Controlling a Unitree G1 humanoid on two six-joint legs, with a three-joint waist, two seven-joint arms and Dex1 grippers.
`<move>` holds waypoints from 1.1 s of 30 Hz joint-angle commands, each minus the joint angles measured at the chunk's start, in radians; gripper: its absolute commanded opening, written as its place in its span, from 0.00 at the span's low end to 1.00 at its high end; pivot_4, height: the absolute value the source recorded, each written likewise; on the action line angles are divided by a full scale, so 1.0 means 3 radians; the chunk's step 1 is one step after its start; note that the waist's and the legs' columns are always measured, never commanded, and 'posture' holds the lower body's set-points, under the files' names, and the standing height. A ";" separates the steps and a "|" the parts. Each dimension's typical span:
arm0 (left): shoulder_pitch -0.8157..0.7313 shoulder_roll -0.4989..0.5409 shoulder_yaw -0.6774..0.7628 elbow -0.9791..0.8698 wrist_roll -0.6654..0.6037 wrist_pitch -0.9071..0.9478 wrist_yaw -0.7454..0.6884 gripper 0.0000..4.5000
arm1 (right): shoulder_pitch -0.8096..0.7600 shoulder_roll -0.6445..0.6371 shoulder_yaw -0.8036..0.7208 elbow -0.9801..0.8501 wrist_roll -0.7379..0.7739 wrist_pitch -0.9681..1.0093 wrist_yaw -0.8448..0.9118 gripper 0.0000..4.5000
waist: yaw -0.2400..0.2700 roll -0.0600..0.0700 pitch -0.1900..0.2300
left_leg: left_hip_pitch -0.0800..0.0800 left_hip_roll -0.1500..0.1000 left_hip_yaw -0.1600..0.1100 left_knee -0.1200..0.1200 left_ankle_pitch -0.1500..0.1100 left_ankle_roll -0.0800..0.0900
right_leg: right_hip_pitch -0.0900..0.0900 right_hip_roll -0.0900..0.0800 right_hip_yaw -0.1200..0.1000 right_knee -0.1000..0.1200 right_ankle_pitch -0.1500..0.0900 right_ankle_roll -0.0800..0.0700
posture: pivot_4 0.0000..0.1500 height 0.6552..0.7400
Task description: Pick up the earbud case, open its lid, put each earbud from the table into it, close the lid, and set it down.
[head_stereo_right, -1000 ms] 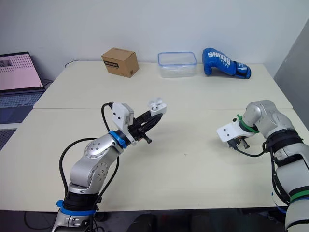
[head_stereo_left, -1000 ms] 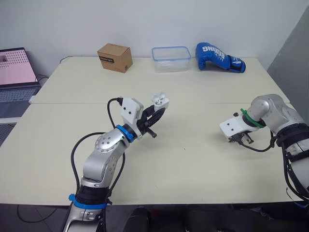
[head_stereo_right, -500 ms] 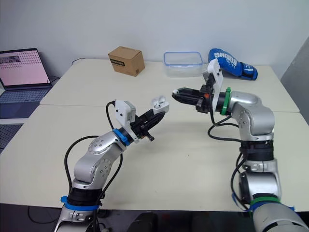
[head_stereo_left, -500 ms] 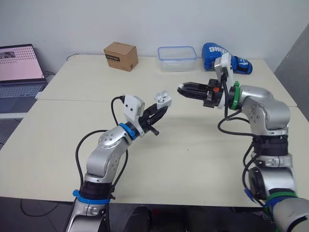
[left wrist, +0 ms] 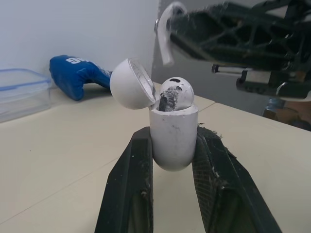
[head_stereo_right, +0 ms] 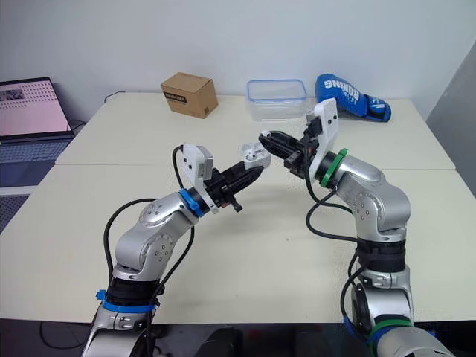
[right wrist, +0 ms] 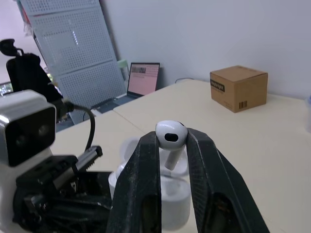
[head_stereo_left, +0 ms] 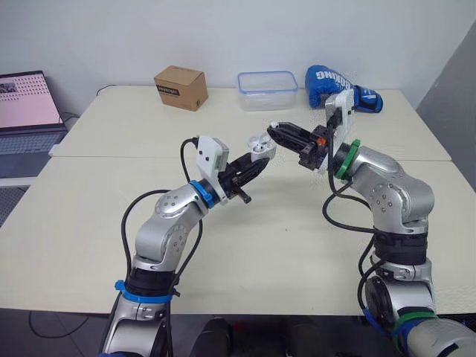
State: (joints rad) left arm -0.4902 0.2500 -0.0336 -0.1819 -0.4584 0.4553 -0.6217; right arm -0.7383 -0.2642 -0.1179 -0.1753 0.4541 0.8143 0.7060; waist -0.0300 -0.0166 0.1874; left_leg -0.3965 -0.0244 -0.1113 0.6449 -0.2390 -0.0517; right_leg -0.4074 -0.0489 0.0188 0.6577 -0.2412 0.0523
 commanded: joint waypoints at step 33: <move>0.0011 0.0002 -0.0035 -0.0258 -0.0100 0.0005 -0.0051 0.16 | 0.0307 -0.0599 0.0261 -0.0188 0.0191 -0.0289 0.0124 0.52 | 0.0002 0.0000 0.0000 | 0.0000 0.0002 0.0000 -0.0001 0.0000 0.0000 | 0.0000 0.0002 0.0001 -0.0002 -0.0001 0.0000 | 1.00 1.00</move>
State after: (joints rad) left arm -0.4771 0.2499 -0.0486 -0.1987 -0.4693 0.4740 -0.6254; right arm -0.6477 -0.4273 -0.0174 -0.2129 0.4946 0.7323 0.7313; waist -0.0294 -0.0167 0.1874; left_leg -0.3968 -0.0239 -0.1115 0.6448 -0.2390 -0.0516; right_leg -0.4073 -0.0481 0.0189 0.6571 -0.2415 0.0525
